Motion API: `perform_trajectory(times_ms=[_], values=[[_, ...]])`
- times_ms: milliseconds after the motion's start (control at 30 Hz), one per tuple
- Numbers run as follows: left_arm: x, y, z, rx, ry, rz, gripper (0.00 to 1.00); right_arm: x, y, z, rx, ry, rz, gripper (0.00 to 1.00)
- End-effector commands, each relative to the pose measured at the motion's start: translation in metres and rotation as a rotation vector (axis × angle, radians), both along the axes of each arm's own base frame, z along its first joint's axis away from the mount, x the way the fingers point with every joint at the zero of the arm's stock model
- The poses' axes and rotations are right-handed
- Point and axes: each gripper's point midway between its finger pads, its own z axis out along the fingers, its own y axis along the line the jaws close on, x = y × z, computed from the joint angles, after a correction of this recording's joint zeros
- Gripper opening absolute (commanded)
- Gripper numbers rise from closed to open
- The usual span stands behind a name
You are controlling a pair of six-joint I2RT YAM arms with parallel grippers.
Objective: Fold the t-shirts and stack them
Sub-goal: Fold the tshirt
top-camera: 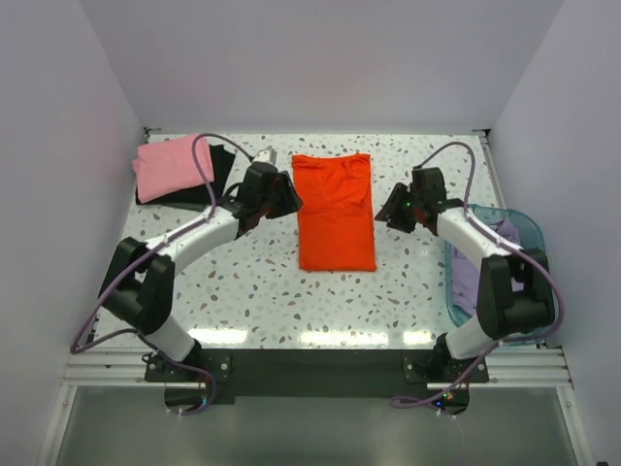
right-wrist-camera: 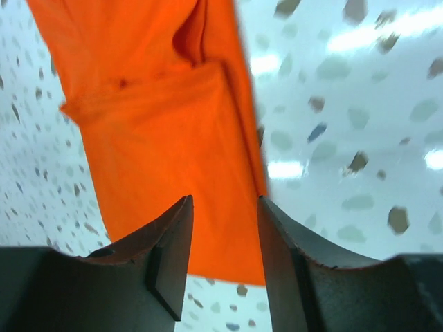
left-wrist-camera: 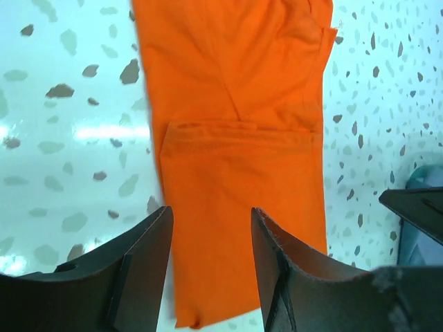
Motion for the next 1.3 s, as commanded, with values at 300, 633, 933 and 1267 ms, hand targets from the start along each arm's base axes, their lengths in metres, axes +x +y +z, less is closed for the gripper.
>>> perform_trajectory(times_ms=[300, 633, 933, 1267], values=[[-0.114, 0.003, -0.083, -0.044, 0.202, -0.040, 0.50, -0.095, 0.005, -0.038, -0.132, 0.072, 0.063, 0.51], [-0.119, -0.011, -0.092, -0.076, 0.194, -0.077, 0.42, -0.111, 0.025, -0.059, -0.116, 0.108, 0.091, 0.49], [-0.124, -0.011, -0.110, -0.030, 0.234, -0.085, 0.32, -0.113, 0.027, -0.067, -0.123, 0.121, 0.090, 0.43], [-0.121, -0.018, -0.114, -0.045, 0.224, -0.088, 0.34, -0.112, 0.029, -0.076, -0.116, 0.130, 0.089, 0.40]])
